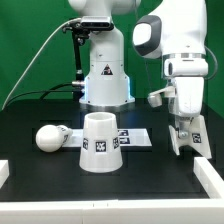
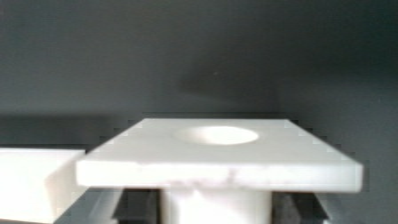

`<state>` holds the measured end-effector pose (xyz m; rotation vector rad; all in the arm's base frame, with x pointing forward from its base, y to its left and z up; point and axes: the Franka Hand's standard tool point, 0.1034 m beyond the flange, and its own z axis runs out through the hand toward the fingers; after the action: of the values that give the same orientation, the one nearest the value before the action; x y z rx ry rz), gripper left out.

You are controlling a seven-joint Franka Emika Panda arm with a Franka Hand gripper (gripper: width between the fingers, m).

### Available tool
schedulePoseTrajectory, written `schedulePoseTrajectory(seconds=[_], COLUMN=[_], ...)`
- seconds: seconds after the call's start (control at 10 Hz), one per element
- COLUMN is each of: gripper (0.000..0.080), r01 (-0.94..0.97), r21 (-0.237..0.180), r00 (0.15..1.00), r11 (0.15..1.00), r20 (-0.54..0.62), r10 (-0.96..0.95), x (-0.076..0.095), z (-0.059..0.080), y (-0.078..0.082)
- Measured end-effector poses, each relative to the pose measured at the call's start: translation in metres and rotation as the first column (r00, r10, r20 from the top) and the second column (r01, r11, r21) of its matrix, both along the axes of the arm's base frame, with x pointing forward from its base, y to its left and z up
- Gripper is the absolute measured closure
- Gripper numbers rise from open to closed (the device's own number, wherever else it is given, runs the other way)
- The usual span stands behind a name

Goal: Assemble lamp

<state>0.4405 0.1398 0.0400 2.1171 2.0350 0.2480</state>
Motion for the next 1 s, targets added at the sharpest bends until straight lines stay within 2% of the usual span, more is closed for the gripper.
schedulePoseTrajectory(seconds=[0.2, 0.4, 0.8, 0.9, 1.0], gripper=[0.05, 0.05, 0.0501, 0.05, 0.05], r01=[-0.295, -0.543, -0.698, -0.75, -0.866], r21=[-0.083, -0.142, -0.181, -0.195, -0.242], r00=[0.955, 0.837, 0.71, 0.654, 0.465], r11=[0.952, 0.828, 0.692, 0.632, 0.437], r20=[-0.007, -0.008, -0.053, -0.071, -0.071], r10=[0.295, 0.547, 0.702, 0.753, 0.882], x=[0.007, 0.012, 0.006, 0.005, 0.008], z=[0.004, 0.009, 0.007, 0.006, 0.011], y=[-0.002, 0.009, 0.009, 0.008, 0.006])
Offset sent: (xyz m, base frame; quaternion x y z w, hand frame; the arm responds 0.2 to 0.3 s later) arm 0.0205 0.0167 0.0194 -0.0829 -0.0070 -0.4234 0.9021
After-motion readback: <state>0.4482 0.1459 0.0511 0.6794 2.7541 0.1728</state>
